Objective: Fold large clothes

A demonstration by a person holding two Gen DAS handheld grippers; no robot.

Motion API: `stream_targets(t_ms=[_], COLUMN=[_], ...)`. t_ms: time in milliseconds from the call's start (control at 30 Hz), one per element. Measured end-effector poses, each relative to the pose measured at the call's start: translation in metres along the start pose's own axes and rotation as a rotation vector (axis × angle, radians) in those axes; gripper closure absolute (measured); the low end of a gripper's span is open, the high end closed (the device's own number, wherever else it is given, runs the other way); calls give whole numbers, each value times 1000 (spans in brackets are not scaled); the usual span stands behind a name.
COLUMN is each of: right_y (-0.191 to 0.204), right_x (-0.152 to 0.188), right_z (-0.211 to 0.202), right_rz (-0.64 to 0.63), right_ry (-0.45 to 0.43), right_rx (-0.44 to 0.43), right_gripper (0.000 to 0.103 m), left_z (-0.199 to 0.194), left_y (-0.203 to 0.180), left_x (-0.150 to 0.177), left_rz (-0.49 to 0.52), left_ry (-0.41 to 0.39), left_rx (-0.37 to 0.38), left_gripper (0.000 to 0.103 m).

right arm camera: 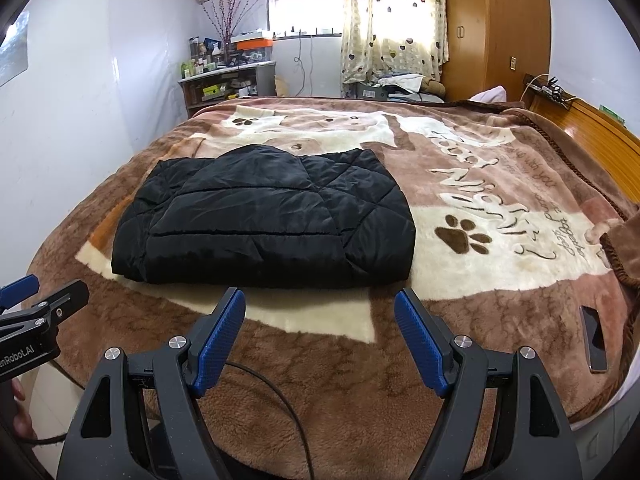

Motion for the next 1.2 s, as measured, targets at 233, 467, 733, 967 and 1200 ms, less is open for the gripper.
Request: stream_targets(t_ms=[233, 467, 733, 967, 1200], right_y=[1, 1, 2, 1, 1], right_x=[0, 0, 1, 1, 2], right_z=[0, -1, -1, -1, -1], right_rz=[-1, -1, 0, -1, -2], right_ry=[-1, -2, -3, 1, 1], right_rx=[0, 0, -1, -2, -4], right_gripper=[26, 26, 26, 26, 26], left_z=[-1, -2, -3, -5, -5], left_y=[2, 3, 3, 3, 3], left_x=[0, 1, 2, 3, 3], left_rz=[-3, -6, -6, -7, -5], left_ry=[-1, -2, -1, 0, 0], left_rx=[-4, -3, -11, -11, -10], left_gripper=[5, 5, 5, 5, 5])
Point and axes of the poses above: each gripper's, at about its wrist camera, not at the fingertips, and z roughly the way its jaws point, y to its left, x to its underside, the point moved 5 cm from there along z, roughly the way its jaws point, and after that the axes turned 8 degrees about z, right-handed, at the moved point
